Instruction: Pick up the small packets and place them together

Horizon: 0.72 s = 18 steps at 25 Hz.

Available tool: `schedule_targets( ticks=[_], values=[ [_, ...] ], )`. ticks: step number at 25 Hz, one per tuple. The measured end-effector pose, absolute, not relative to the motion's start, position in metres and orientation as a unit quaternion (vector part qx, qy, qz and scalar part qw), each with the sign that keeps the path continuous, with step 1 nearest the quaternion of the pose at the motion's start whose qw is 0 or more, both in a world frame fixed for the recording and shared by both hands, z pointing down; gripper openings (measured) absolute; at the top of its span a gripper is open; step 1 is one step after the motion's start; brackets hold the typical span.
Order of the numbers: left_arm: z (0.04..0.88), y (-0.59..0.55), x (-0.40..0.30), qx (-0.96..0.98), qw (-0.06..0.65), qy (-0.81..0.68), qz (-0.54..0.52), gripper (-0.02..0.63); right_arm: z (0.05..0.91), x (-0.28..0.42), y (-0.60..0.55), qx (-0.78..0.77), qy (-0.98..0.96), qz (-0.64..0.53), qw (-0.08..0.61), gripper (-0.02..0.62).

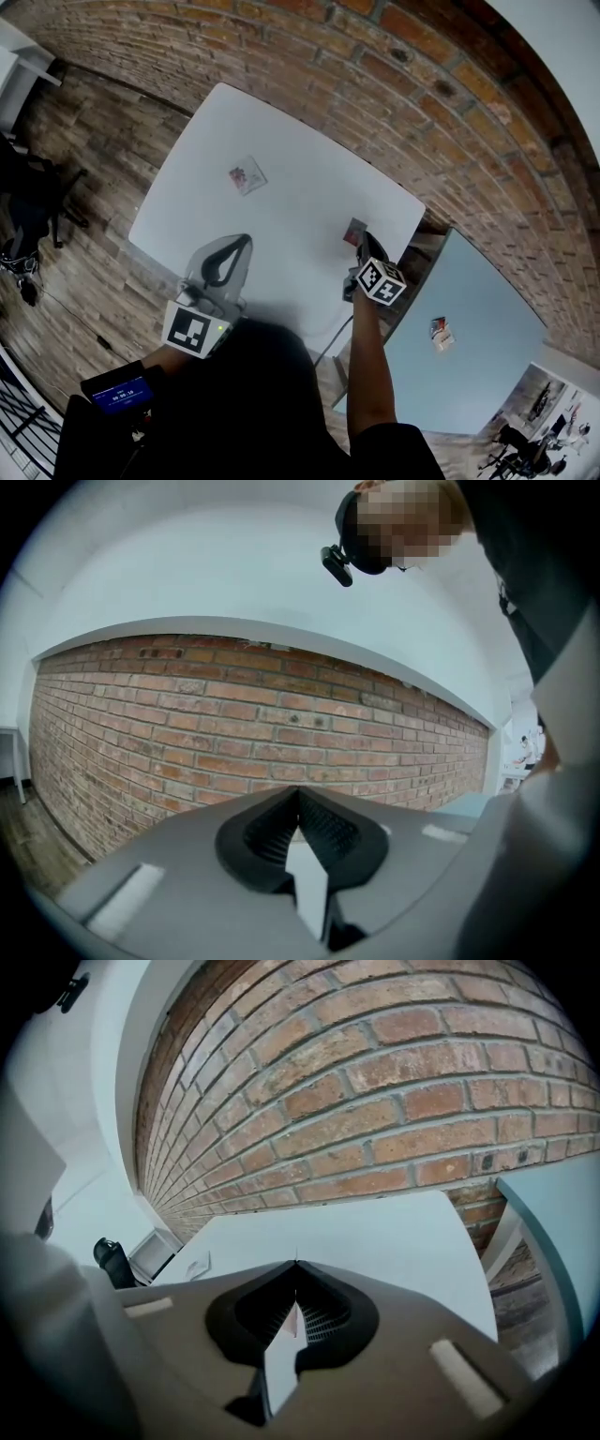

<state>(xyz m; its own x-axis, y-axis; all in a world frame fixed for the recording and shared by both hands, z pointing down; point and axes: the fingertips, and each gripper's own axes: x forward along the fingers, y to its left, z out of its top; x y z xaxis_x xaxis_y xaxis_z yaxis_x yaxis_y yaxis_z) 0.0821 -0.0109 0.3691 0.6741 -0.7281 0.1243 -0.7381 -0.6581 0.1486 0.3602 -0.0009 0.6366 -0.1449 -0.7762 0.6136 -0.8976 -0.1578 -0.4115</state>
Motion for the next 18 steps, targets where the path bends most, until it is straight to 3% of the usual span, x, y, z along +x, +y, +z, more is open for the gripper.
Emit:
schedule_targets(
  ticks=[8,18],
  values=[
    [0.353,-0.015,0.055,0.918,0.077,-0.389,0.008,0.000,0.623,0.289,-0.006,0.634,-0.663,0.387,0.094,0.005],
    [0.345,-0.027,0.003,0.928,0.056,-0.368,0.004,0.000,0.645,0.218,-0.010,0.638,-0.627,0.441,0.069,0.005]
  ],
)
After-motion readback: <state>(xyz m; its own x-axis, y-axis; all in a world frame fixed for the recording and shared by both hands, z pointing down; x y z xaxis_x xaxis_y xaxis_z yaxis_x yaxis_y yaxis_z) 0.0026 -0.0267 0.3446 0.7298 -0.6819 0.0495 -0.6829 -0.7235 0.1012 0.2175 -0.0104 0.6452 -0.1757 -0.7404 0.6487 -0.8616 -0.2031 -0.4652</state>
